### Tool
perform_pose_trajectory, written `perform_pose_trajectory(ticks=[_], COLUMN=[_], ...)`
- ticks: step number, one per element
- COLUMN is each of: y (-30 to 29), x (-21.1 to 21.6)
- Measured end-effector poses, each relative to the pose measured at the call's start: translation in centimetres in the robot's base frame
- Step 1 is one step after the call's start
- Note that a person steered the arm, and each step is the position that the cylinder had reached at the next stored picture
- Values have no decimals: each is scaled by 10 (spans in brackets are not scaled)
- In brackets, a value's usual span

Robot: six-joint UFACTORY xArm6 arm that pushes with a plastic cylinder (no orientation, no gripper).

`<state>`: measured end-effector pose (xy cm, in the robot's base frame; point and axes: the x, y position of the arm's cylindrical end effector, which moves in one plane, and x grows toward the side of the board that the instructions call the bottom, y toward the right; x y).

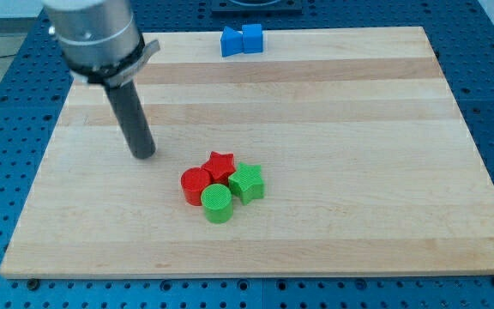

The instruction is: Move the red star to the top right of the green star

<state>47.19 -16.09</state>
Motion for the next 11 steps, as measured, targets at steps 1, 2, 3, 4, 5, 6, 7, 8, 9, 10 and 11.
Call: perform_pose_trajectory(ticks=[1, 2, 3, 4, 5, 6, 7, 8, 9, 10, 11], y=[0, 11, 34, 68, 90, 93, 94, 105, 151, 186, 189], x=[39, 58, 59, 59, 53, 34, 5, -18, -23, -21, 4])
